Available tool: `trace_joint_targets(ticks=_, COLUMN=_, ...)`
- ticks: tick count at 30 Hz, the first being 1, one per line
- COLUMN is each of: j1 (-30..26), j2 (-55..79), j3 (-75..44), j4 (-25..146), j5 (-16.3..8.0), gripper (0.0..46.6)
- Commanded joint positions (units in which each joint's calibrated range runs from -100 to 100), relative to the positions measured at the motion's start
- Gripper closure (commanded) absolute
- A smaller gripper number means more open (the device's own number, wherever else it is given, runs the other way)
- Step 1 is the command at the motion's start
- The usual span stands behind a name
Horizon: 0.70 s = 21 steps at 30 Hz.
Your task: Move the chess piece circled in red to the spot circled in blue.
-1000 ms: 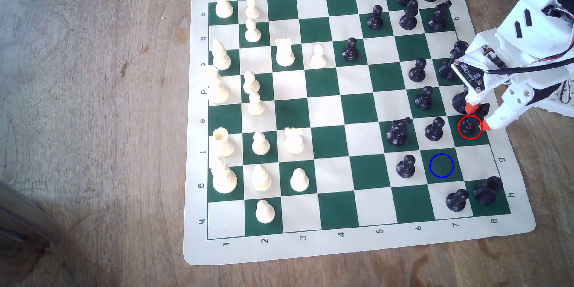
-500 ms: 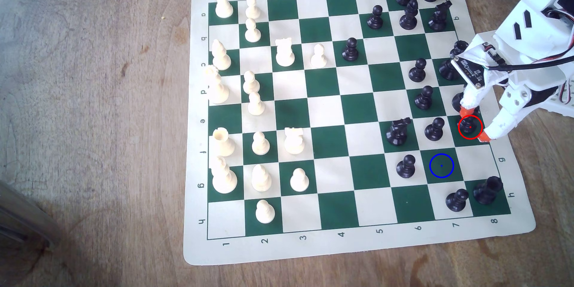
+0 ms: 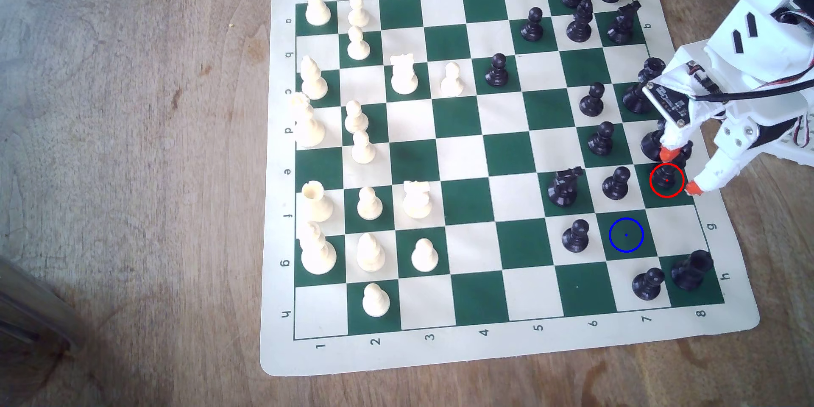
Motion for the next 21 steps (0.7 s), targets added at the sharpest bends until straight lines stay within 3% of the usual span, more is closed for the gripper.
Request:
trace_joint_targets(ticks=1, j1=0.4, j2=-1.4, j3=-1.5, j4=-2.8, j5=-0.6, gripper=31.2)
trace_joint_targets(ticks=11, j1=2.5, j2=-2.8, j3=-1.2, j4=-3.3, j5=0.3, gripper=29.2)
trace_joint_targets(ticks=21, j1=2.5, j2=-3.0, j3=0.9, j4=1.2, j5=1.4, gripper=31.0)
